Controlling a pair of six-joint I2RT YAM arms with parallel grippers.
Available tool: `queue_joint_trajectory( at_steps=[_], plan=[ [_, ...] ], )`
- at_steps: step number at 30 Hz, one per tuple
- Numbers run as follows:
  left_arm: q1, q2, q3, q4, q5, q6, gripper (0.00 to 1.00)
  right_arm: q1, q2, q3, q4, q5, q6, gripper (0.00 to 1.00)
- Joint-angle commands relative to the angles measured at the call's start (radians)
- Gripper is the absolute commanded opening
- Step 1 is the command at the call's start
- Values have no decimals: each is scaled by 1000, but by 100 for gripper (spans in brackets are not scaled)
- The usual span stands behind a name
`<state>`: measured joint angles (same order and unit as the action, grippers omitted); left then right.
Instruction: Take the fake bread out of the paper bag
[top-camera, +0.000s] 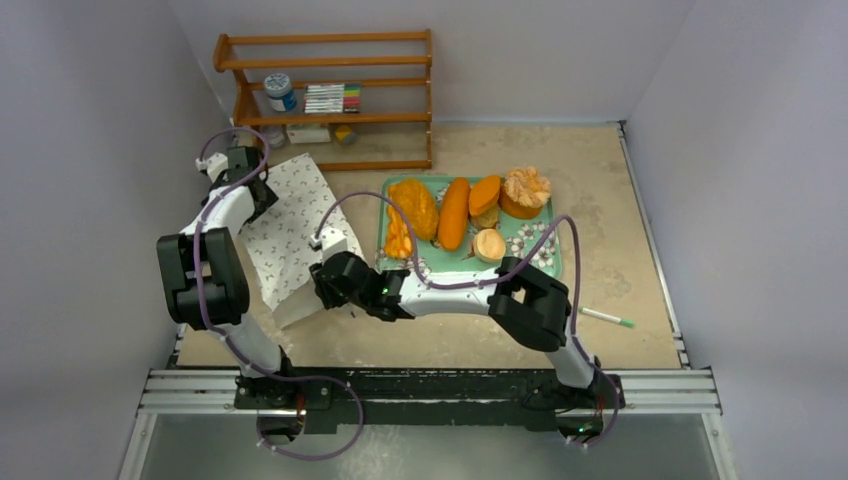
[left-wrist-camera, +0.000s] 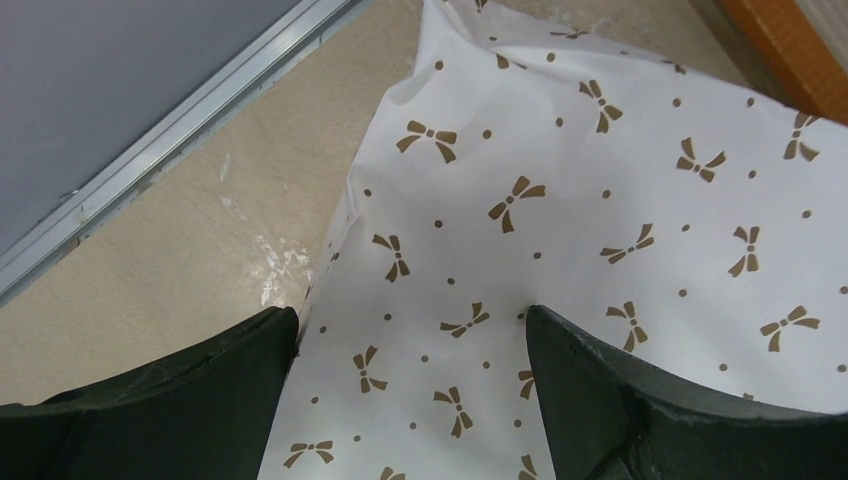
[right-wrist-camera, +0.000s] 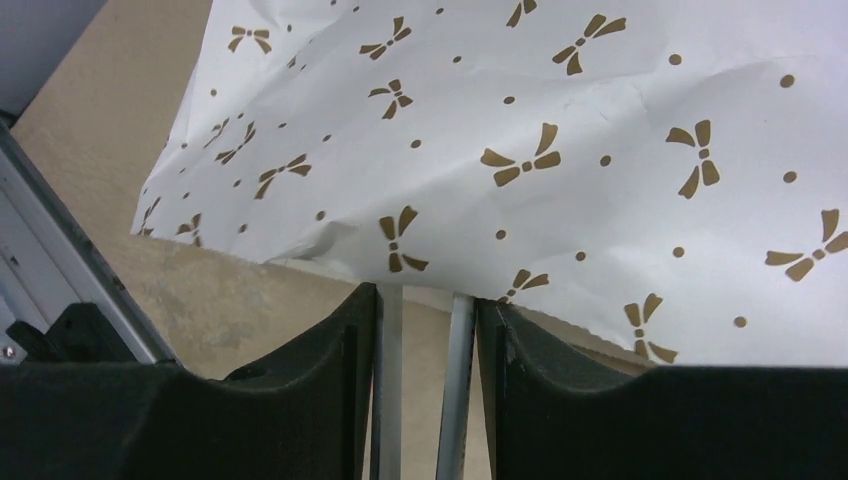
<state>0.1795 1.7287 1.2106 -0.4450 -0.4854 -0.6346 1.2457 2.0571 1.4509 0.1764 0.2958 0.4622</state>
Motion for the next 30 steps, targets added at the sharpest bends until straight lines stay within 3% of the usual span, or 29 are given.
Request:
queue_joint_trajectory(
  at_steps=[1, 7, 14, 23, 27, 30],
  plan=[
    [3, -49, -32, 32, -2, 9, 85, -14, 47, 136, 31, 76, 42, 41],
    [5, -58, -43, 35, 2, -3, 85, -49, 180, 319, -52, 97, 67, 42],
    [5, -101, -42, 46, -41, -34, 85, -90, 240, 408, -117, 133, 101, 42],
    [9, -198, -60, 232, -176, -163, 88, -122, 267, 464, -131, 89, 78, 42],
    [10, -123, 4, 225, -220, -163, 89, -122, 234, 430, -142, 91, 68, 42],
    [16, -65, 44, 216, -236, -165, 90, -128, 162, 295, -114, 110, 88, 42]
  ],
)
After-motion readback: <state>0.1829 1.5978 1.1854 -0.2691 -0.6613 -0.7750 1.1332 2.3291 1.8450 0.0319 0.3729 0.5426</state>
